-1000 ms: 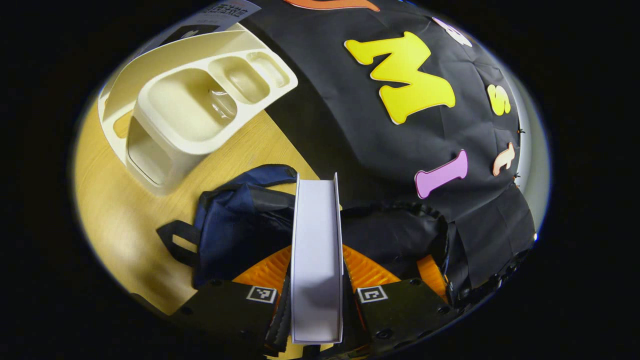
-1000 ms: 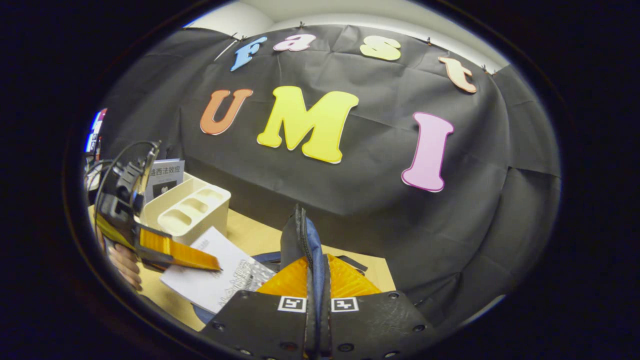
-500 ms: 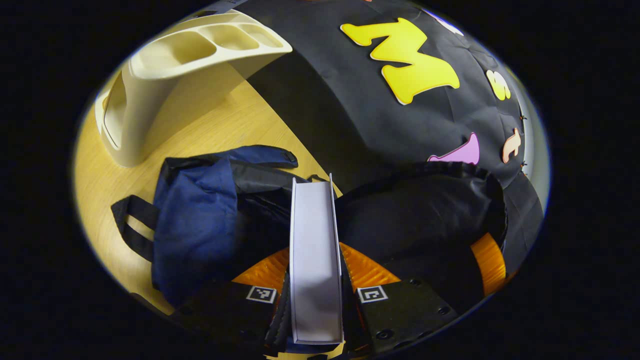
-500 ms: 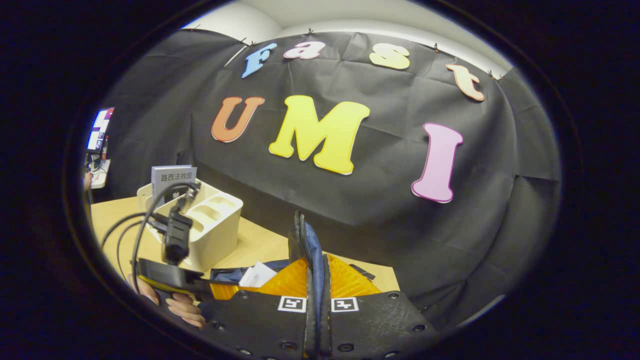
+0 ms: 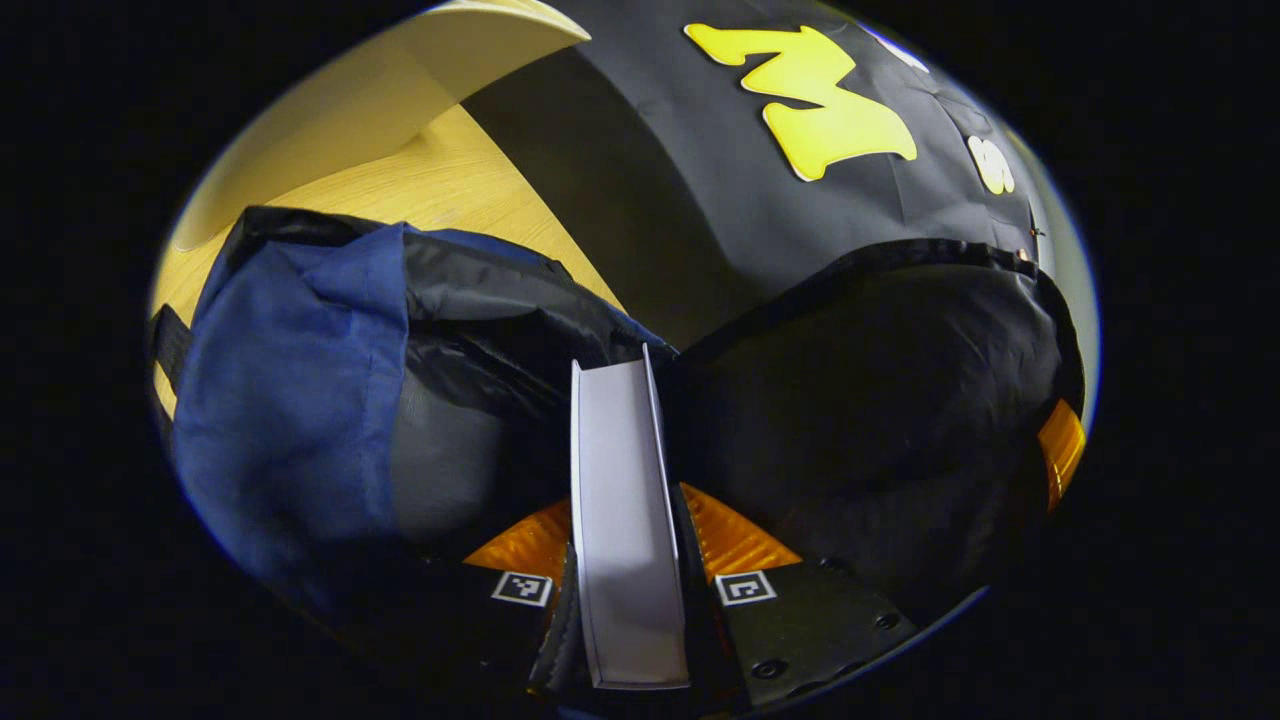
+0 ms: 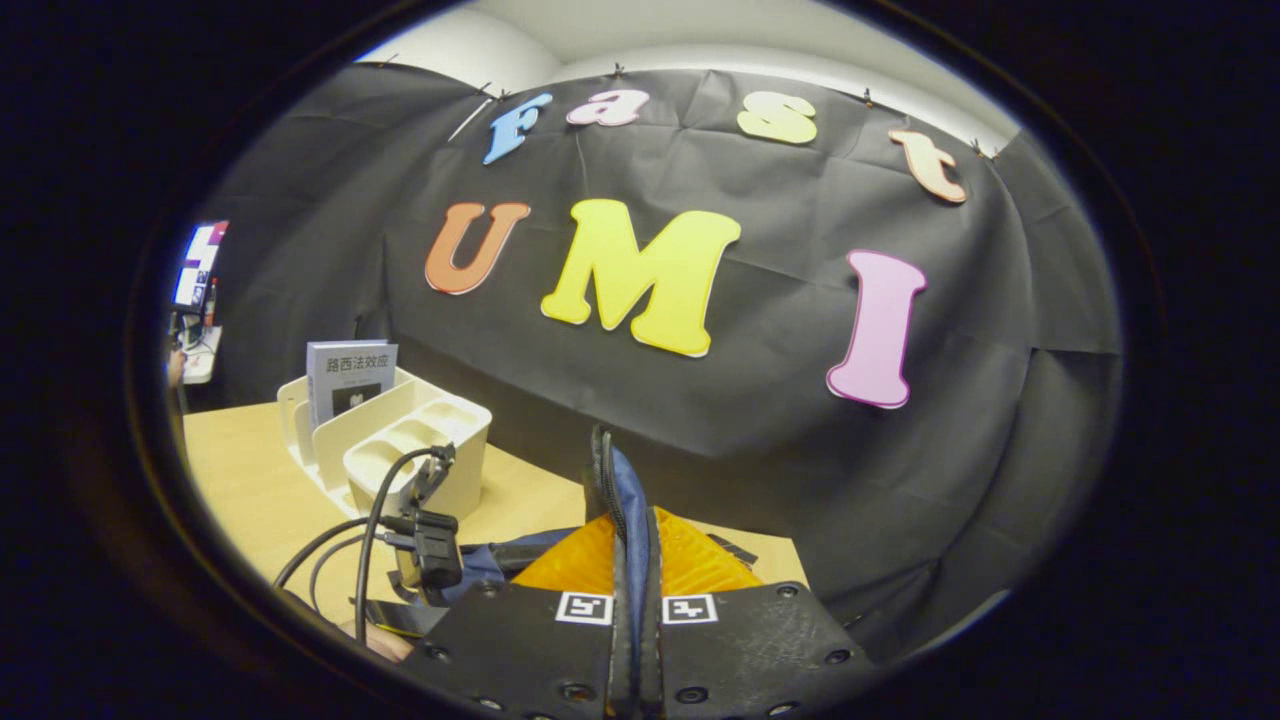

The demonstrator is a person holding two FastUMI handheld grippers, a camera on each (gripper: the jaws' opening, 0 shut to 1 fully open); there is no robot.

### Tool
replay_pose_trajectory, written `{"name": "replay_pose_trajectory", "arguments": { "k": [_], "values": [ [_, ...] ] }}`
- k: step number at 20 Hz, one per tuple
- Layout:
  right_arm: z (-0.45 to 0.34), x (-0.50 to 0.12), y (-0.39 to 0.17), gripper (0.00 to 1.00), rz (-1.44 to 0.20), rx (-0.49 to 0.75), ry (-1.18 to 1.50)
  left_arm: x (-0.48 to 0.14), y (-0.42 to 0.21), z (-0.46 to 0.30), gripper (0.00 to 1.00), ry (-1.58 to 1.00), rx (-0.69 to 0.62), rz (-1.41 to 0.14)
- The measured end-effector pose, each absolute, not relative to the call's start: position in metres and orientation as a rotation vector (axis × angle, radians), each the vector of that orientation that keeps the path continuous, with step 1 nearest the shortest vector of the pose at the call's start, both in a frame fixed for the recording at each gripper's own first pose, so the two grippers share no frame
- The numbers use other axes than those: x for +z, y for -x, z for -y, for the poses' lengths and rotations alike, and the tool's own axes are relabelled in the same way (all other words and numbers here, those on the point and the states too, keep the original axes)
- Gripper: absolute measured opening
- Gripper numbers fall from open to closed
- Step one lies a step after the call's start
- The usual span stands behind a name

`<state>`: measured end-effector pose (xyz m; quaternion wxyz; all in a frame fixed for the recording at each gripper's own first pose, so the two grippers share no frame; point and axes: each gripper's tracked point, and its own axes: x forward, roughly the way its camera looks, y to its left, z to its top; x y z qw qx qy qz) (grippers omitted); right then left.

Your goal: Open the schoolbag, grab two books from the bookshelf and put them into the schoolbag.

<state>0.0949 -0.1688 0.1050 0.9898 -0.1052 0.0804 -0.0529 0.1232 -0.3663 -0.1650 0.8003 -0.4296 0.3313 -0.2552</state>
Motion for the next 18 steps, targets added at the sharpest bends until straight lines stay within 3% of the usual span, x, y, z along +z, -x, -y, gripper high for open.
{"name": "replay_pose_trajectory", "arguments": {
  "k": [1, 5, 11, 18],
  "values": [
    [0.17, 0.101, -0.093, 0.03, -0.162, -0.107, 0.211, -0.17, -0.123, 0.362, 0.47, 0.859, -0.551, -0.712],
    [0.176, 0.081, -0.092, 0.03, -0.194, -0.108, 0.174, -0.198, -0.12, 0.343, 0.76, 0.674, -0.533, -0.794],
    [0.184, 0.065, -0.087, 0.03, -0.22, -0.127, 0.15, -0.199, -0.115, 0.325, 0.82, 0.502, -0.538, -0.876],
    [0.186, 0.049, -0.076, 0.03, -0.241, -0.151, 0.155, -0.179, -0.109, 0.267, 0.82, 0.185, -0.446, -0.765]
  ]
}}
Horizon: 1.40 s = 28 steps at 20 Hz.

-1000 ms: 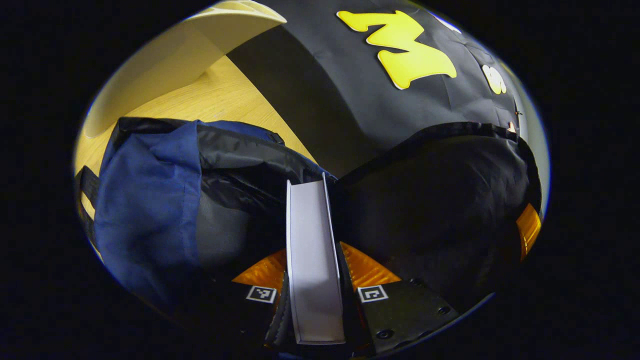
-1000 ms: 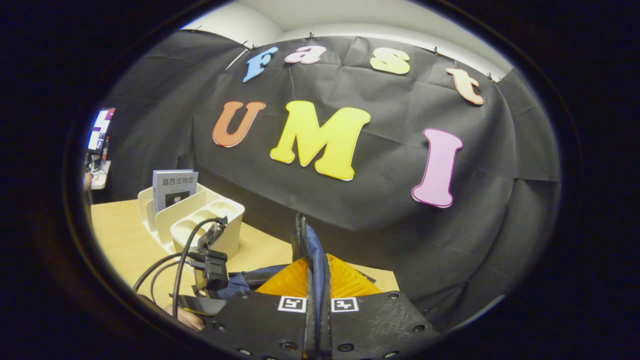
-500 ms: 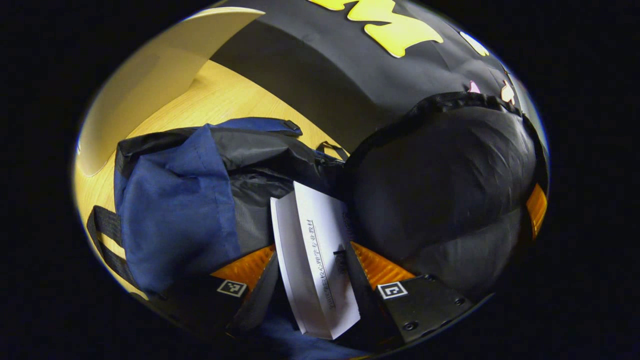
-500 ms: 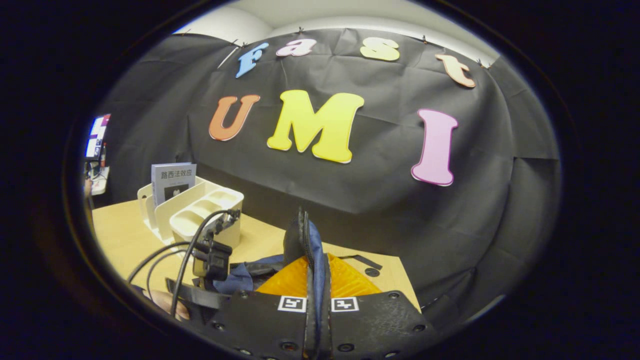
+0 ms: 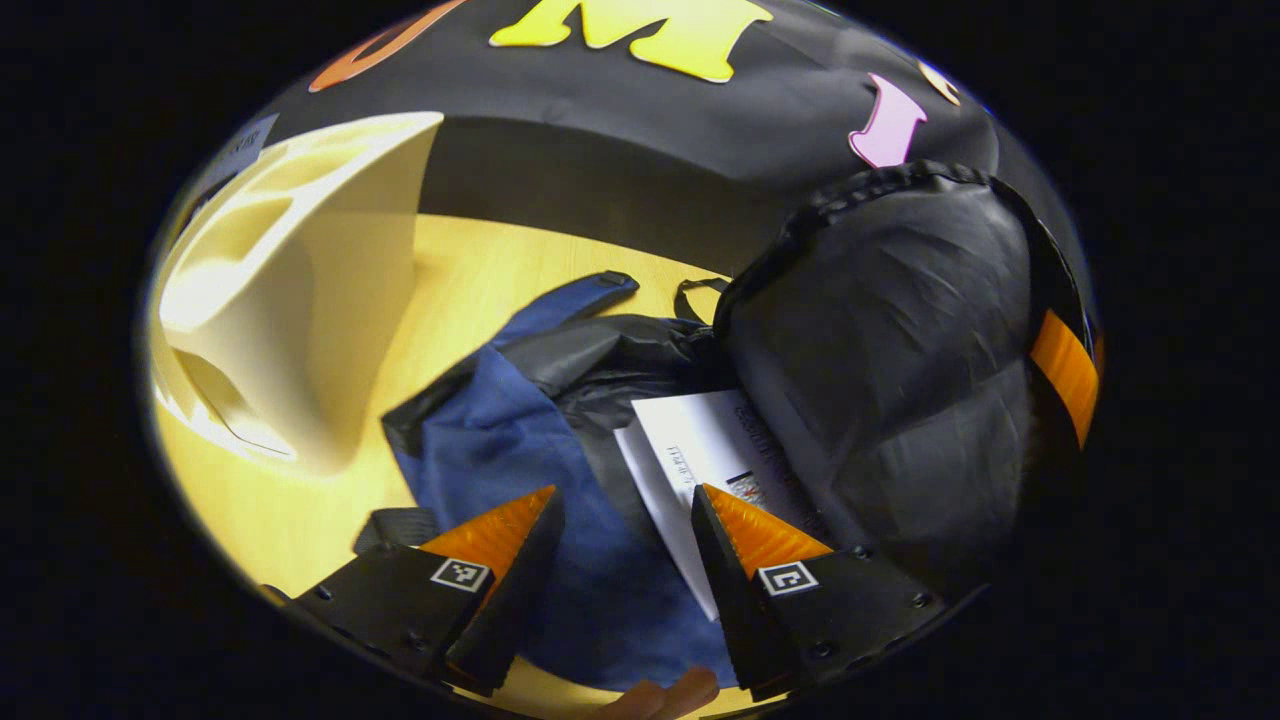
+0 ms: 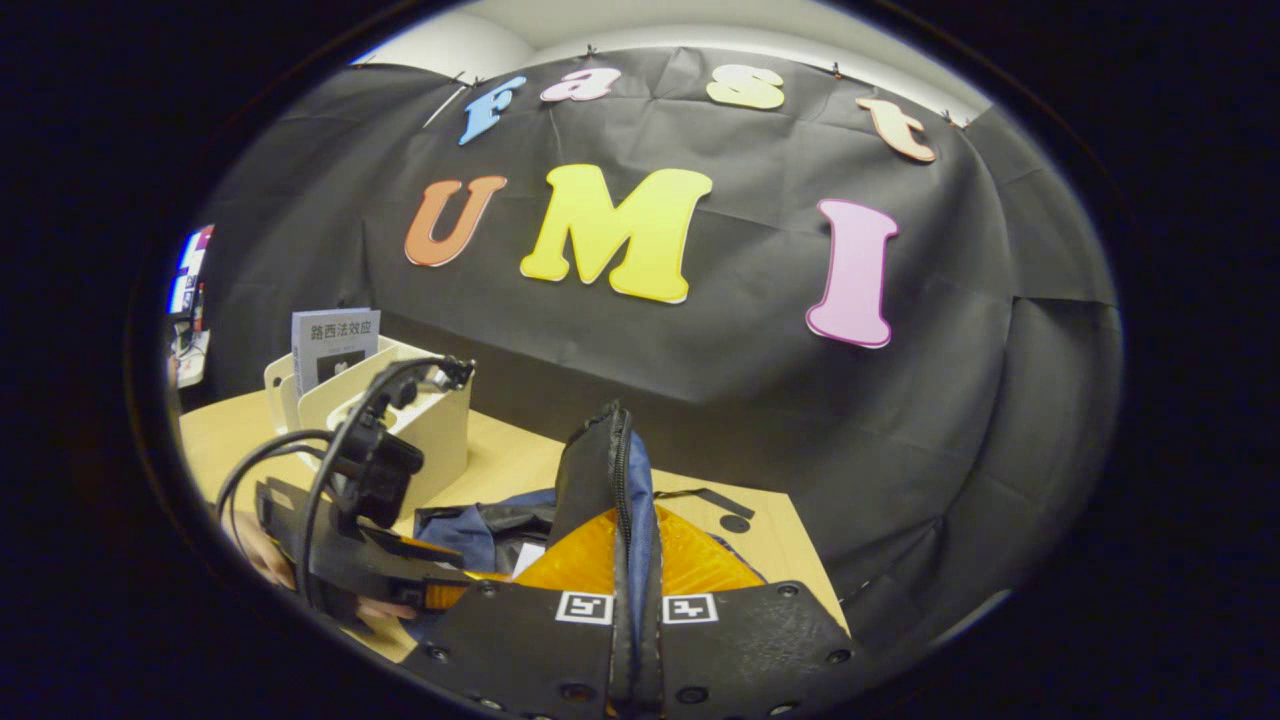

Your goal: Open the schoolbag, grab two books from the bookshelf and put them into the schoolbag.

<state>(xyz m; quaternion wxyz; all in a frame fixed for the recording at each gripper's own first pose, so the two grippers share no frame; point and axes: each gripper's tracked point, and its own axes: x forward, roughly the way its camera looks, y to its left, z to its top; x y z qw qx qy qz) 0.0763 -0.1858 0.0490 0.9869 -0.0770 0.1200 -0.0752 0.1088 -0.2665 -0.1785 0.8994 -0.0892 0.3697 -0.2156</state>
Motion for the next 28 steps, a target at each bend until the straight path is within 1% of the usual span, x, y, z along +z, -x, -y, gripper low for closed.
{"name": "replay_pose_trajectory", "arguments": {
  "k": [1, 2, 3, 5, 9, 13, 16, 20, 22, 25, 28],
  "values": [
    [0.184, 0.047, -0.075, 0.03, -0.241, -0.15, 0.155, -0.177, -0.105, 0.259, 0.82, 0.173, -0.444, -0.759],
    [0.183, 0.046, -0.074, 0.0, -0.242, -0.148, 0.156, -0.176, -0.101, 0.25, 0.82, 0.168, -0.441, -0.757],
    [0.181, 0.046, -0.073, 0.03, -0.242, -0.144, 0.15, -0.174, -0.097, 0.24, 0.82, 0.164, -0.44, -0.753],
    [0.176, 0.044, -0.072, 0.03, -0.235, -0.136, 0.148, -0.169, -0.088, 0.22, 0.82, 0.17, -0.443, -0.739],
    [0.159, 0.045, -0.071, 0.04, -0.239, -0.091, 0.128, -0.155, -0.065, 0.188, 0.82, 0.272, -0.486, -0.746],
    [0.151, 0.04, -0.074, 0.04, -0.241, -0.083, 0.123, -0.123, -0.063, 0.139, 0.82, 0.273, -0.441, -0.644],
    [0.147, 0.035, -0.077, 0.03, -0.253, -0.081, 0.105, -0.103, -0.062, 0.104, 0.82, 0.256, -0.391, -0.605],
    [0.146, 0.033, -0.076, 0.04, -0.256, -0.089, 0.093, -0.069, -0.074, 0.043, 0.82, 0.082, -0.293, -0.487],
    [0.147, 0.03, -0.077, 0.04, -0.255, -0.094, 0.086, -0.047, -0.08, 0.025, 0.82, 0.018, -0.277, -0.434],
    [0.149, 0.024, -0.076, 0.04, -0.263, -0.1, 0.069, -0.023, -0.092, 0.008, 0.81, -0.014, -0.274, -0.415],
    [0.155, 0.022, -0.075, 0.04, -0.26, -0.112, 0.073, 0.005, -0.114, -0.022, 0.81, -0.043, -0.196, -0.385]
  ]
}}
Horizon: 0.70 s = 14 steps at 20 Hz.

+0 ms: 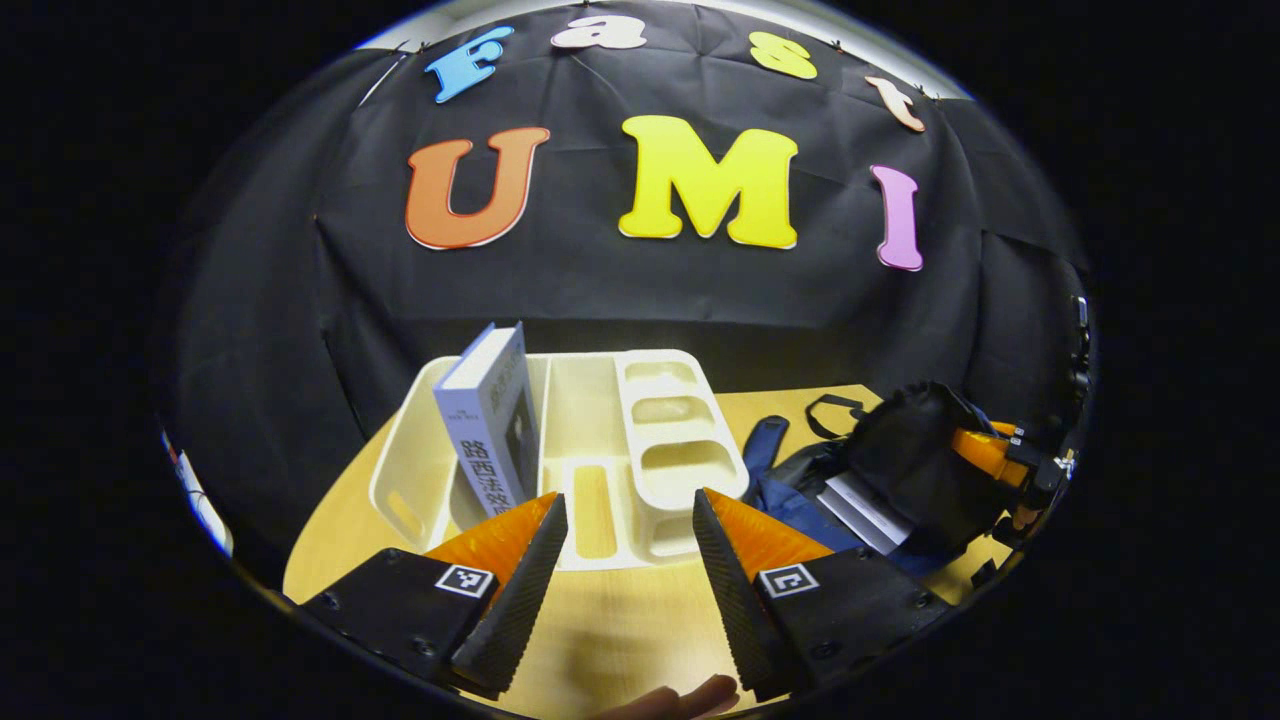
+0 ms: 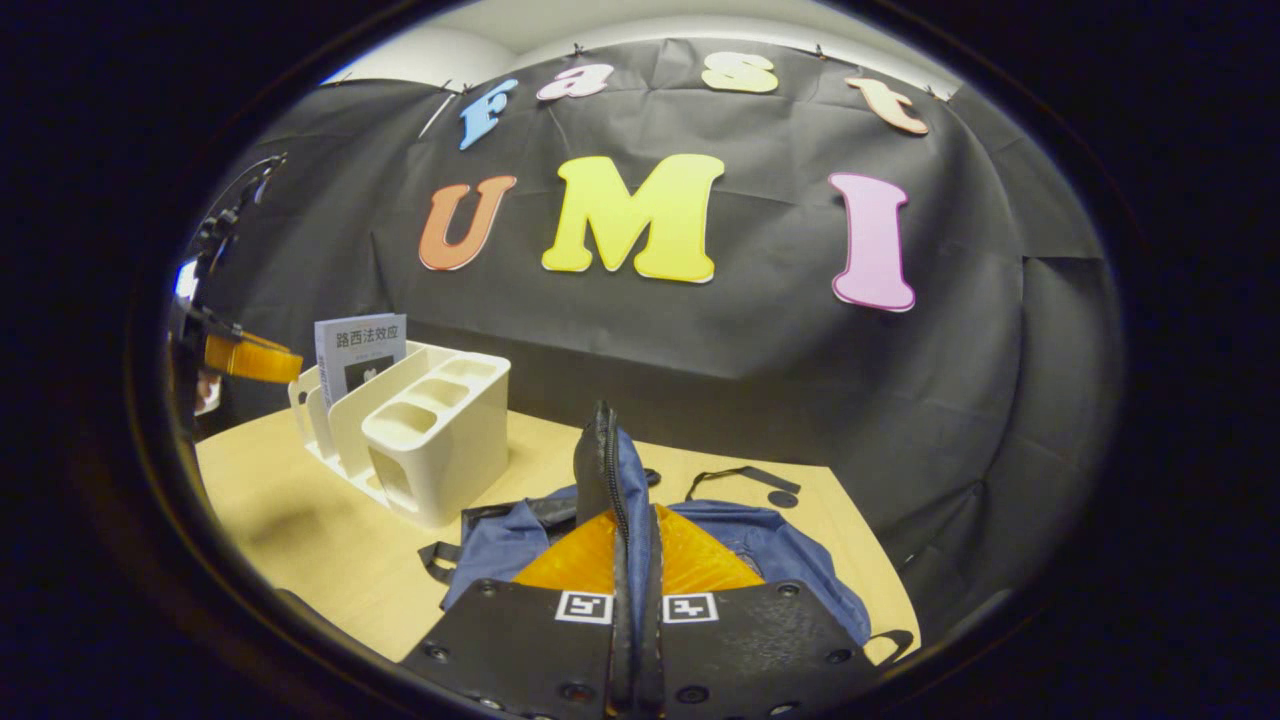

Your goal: Open the schoolbag, grab two books from the bookshelf and put them into the schoolbag.

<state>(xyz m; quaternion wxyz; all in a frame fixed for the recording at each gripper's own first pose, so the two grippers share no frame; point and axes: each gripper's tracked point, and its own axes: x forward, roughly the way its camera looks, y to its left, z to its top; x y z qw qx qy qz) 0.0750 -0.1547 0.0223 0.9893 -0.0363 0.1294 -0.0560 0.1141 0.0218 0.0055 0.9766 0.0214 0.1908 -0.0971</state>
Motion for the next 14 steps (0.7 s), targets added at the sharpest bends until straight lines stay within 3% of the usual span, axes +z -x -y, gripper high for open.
{"name": "replay_pose_trajectory", "arguments": {
  "k": [6, 9, 14],
  "values": [
    [0.159, 0.02, -0.065, 0.04, -0.241, -0.124, 0.062, 0.05, -0.155, -0.058, 0.83, -0.021, -0.115, -0.395],
    [0.163, 0.017, -0.062, 0.04, -0.247, -0.125, 0.054, 0.067, -0.183, -0.064, 0.97, -0.055, -0.101, -0.397],
    [0.171, 0.012, -0.058, 0.04, -0.254, -0.124, 0.046, 0.065, -0.235, -0.06, 0.99, -0.092, -0.103, -0.477]
  ]
}}
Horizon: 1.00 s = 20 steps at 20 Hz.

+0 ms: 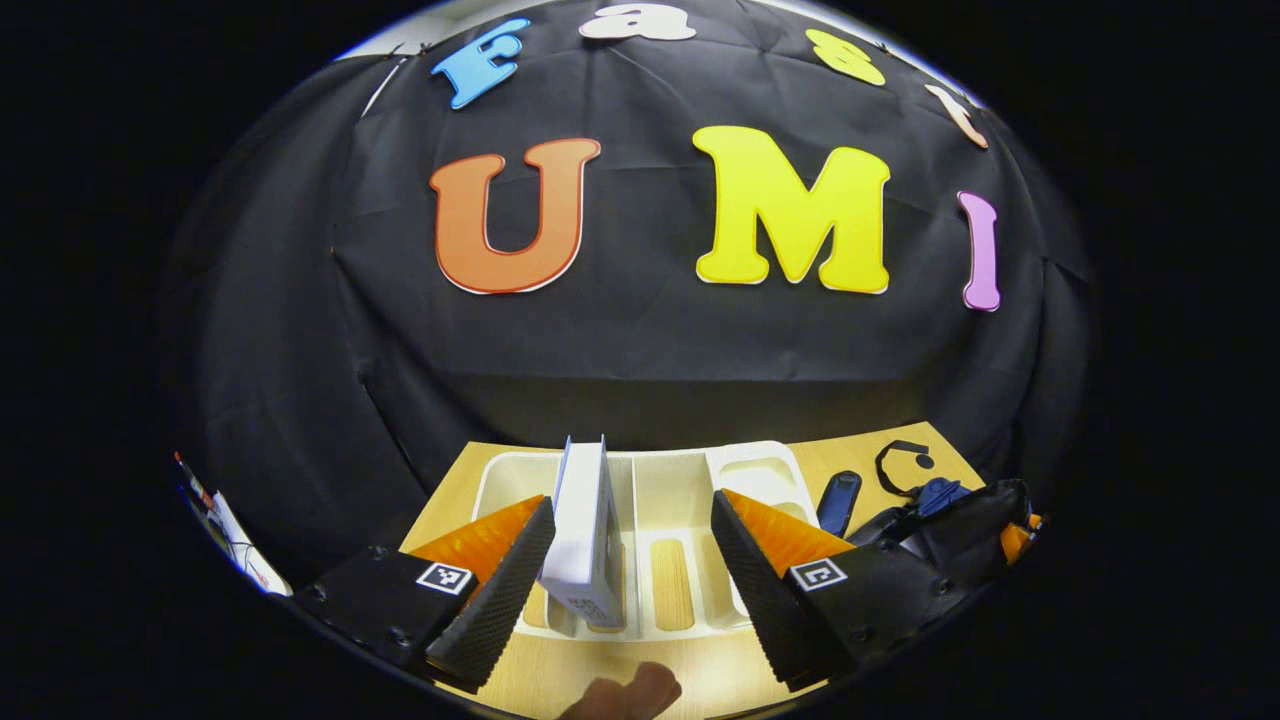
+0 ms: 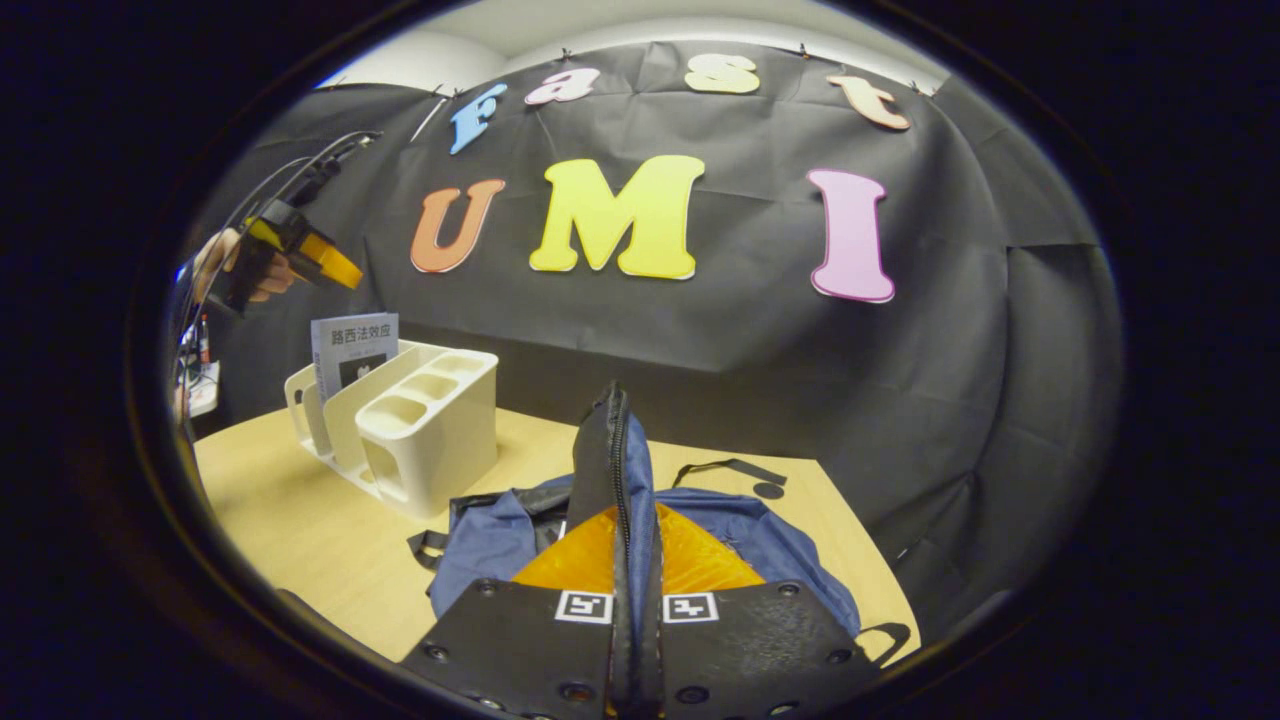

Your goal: Open the schoolbag, grab two books from the bookshelf and put them into the schoolbag.

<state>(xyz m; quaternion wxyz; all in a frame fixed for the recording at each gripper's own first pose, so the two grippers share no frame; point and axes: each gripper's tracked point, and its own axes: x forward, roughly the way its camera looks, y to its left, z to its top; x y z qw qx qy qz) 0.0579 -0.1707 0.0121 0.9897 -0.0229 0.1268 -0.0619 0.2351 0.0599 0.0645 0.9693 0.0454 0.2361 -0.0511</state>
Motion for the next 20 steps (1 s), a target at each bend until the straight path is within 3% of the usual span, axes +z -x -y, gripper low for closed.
{"name": "replay_pose_trajectory", "arguments": {
  "k": [9, 20],
  "values": [
    [0.173, 0.005, -0.058, 0.04, -0.263, -0.099, 0.024, 0.01, -0.271, -0.069, 0.96, -0.212, -0.049, -0.738],
    [0.173, 0.0, -0.06, 0.04, -0.269, -0.086, 0.017, 0.023, -0.285, -0.088, 0.97, -0.335, 0.037, -0.704]
  ]
}}
